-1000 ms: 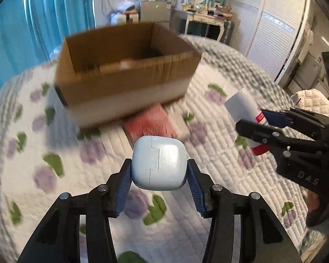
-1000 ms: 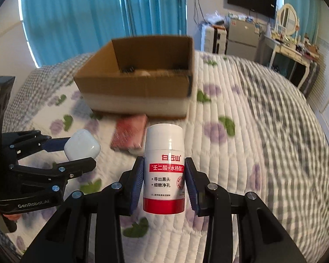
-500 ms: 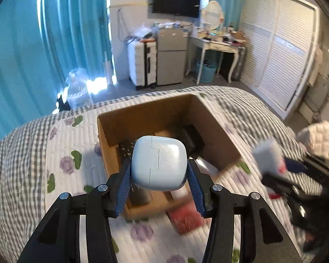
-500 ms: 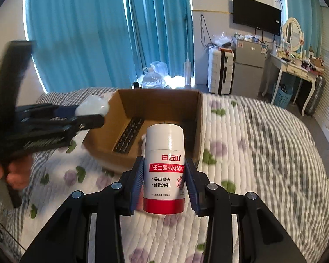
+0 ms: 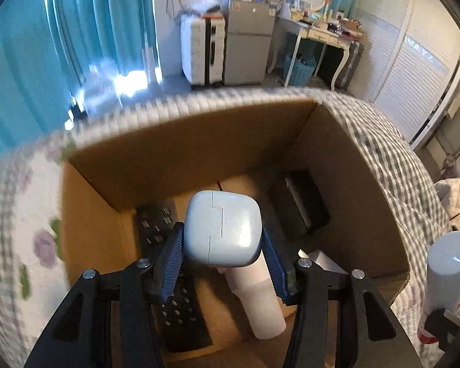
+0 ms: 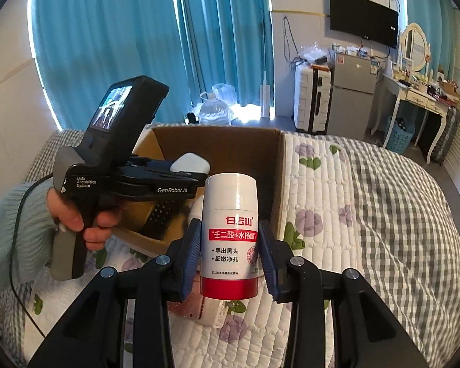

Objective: Organize rigid objects
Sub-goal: 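Carry the bottle and earbuds case into the box and open both grippers, then grasp the pink rose-patterned card case with the right gripper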

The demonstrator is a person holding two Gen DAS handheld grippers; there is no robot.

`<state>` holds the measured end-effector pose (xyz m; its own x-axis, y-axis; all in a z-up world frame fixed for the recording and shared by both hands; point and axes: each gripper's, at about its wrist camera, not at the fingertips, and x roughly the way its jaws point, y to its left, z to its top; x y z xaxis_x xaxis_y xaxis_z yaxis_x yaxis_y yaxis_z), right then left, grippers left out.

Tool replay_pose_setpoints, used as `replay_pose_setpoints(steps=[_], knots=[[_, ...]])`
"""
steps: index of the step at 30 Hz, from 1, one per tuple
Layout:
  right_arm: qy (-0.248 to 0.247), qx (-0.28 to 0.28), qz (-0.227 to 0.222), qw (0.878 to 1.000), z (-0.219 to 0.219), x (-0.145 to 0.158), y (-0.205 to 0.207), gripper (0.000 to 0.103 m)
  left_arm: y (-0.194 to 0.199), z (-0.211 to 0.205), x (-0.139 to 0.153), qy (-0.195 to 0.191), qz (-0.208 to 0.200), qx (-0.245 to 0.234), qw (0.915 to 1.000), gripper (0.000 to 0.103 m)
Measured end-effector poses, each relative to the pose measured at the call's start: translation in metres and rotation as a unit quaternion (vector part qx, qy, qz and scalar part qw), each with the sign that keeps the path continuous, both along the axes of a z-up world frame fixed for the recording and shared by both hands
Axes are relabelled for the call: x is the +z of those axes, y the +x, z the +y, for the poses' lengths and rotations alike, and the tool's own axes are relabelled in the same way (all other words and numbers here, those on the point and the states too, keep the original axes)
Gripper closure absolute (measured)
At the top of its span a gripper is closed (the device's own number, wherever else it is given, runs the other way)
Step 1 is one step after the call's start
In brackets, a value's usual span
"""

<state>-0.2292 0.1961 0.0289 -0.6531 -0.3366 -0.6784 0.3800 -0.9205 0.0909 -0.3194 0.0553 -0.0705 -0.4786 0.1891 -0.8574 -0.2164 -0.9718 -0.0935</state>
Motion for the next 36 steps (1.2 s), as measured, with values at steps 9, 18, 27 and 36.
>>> replay_pose_setpoints(steps=[9,18,27,36], knots=[[-0.005,0.006,0.011,1.0,-0.005,-0.001,-0.029,0.067,0.012,-0.013,0.025,-0.003,0.041,0.011,0.9991,0.043],[0.012,0.02,-0.023,0.999,-0.037,-0.012,-0.111,0.067,0.024,-0.033,0.049,0.002,0.091,0.037,0.9952,0.039],[0.032,-0.003,-0.026,0.999,-0.047,-0.012,-0.107,0.042,0.042,-0.048,0.062,0.01,0.102,0.06,0.9929,0.039],[0.05,-0.004,0.038,0.998,-0.036,0.031,-0.022,0.039,0.11,-0.072,0.097,0.001,0.148,0.075,0.9861,0.032]])
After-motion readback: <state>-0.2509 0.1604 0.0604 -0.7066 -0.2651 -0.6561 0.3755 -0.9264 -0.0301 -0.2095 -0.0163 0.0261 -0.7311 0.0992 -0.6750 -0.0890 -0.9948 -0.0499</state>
